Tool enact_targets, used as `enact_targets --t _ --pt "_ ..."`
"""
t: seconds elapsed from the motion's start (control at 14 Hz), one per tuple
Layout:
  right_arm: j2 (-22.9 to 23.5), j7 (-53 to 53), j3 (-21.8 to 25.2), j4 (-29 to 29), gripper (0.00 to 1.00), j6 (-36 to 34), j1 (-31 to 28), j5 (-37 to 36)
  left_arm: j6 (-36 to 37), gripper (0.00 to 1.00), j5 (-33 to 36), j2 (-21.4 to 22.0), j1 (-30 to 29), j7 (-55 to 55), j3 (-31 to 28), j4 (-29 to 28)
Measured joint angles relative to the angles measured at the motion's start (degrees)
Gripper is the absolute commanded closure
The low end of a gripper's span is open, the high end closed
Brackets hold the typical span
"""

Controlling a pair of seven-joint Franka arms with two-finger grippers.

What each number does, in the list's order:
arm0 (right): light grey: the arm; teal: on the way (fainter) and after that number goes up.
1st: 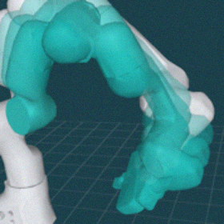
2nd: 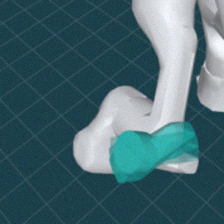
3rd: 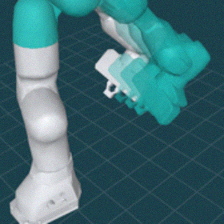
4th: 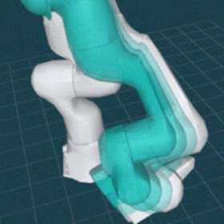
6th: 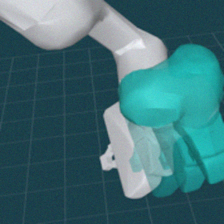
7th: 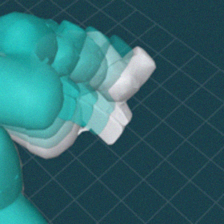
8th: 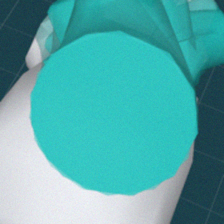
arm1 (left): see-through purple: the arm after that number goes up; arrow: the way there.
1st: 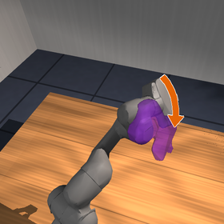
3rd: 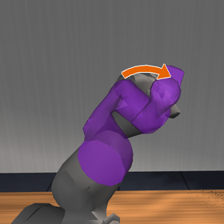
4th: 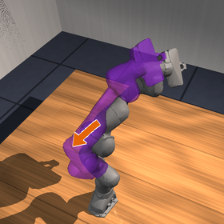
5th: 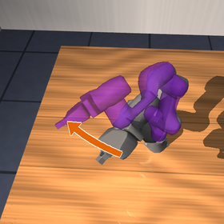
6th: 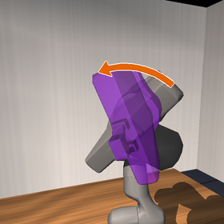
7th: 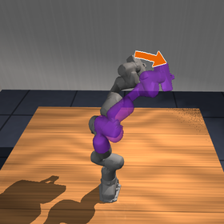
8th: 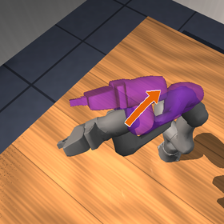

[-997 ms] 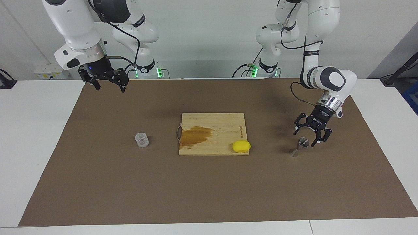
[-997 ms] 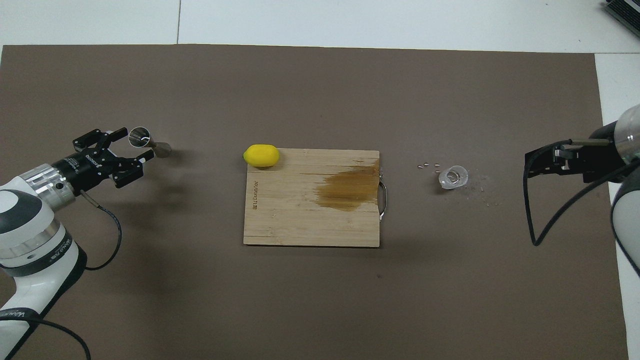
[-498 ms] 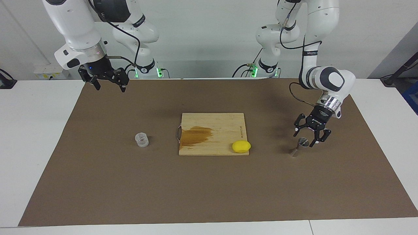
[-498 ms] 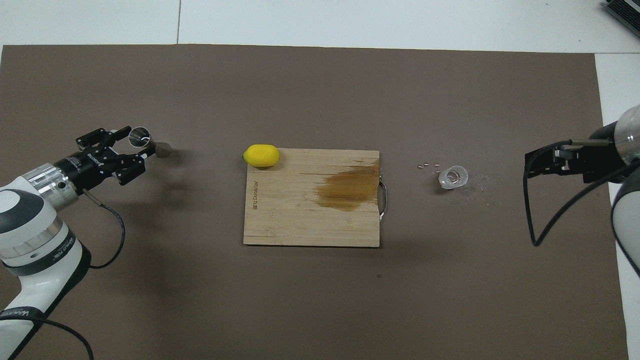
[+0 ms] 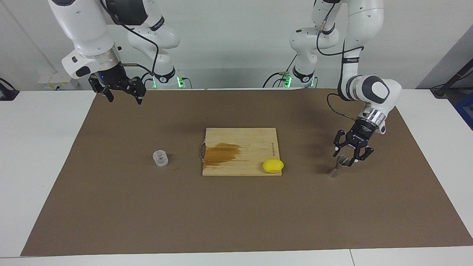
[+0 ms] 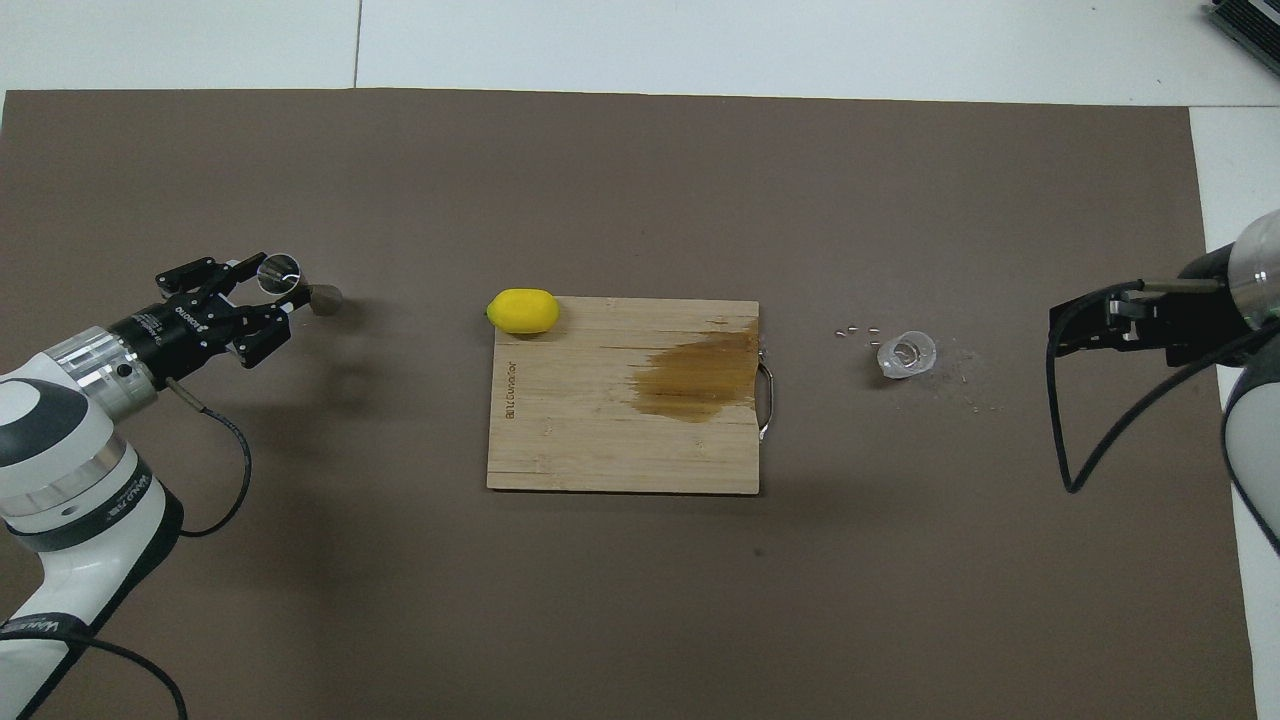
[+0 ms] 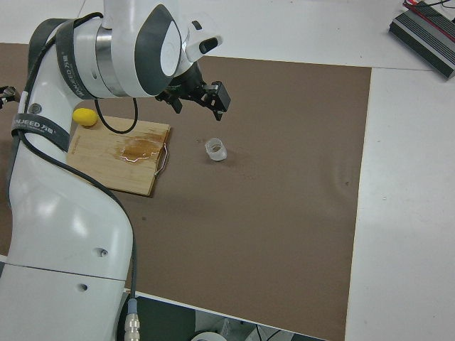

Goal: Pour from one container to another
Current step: 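Close the left gripper around the small metal cup and lift it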

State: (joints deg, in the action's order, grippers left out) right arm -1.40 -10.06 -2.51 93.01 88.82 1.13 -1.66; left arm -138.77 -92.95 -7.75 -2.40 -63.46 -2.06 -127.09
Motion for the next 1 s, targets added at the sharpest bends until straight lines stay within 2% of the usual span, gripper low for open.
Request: enact_targets --t 0.43,0.71,0.85,1.0 --pt "0.0 0.0 0.0 0.0 0.0 0.0 0.0 0.0 0.4 1.0 -0.1 0.0 0.1 -0.1 0.0 0.2" --pt "0.0 0.0 0.0 0.0 0.0 0.0 0.0 0.0 3.7 1.0 -0.4 0.2 0.6 -3.6 0.4 2.2" --pt "0.0 0.0 0.0 0.0 0.0 0.0 0.0 0.0 4.2 1.0 -0.4 1.1 2.3 -5.3 1.3 3.2" --pt "0.0 0.0 0.0 0.0 0.0 0.0 0.0 0.0 4.1 1.0 -0.5 2.9 6.5 -6.6 1.6 3.5"
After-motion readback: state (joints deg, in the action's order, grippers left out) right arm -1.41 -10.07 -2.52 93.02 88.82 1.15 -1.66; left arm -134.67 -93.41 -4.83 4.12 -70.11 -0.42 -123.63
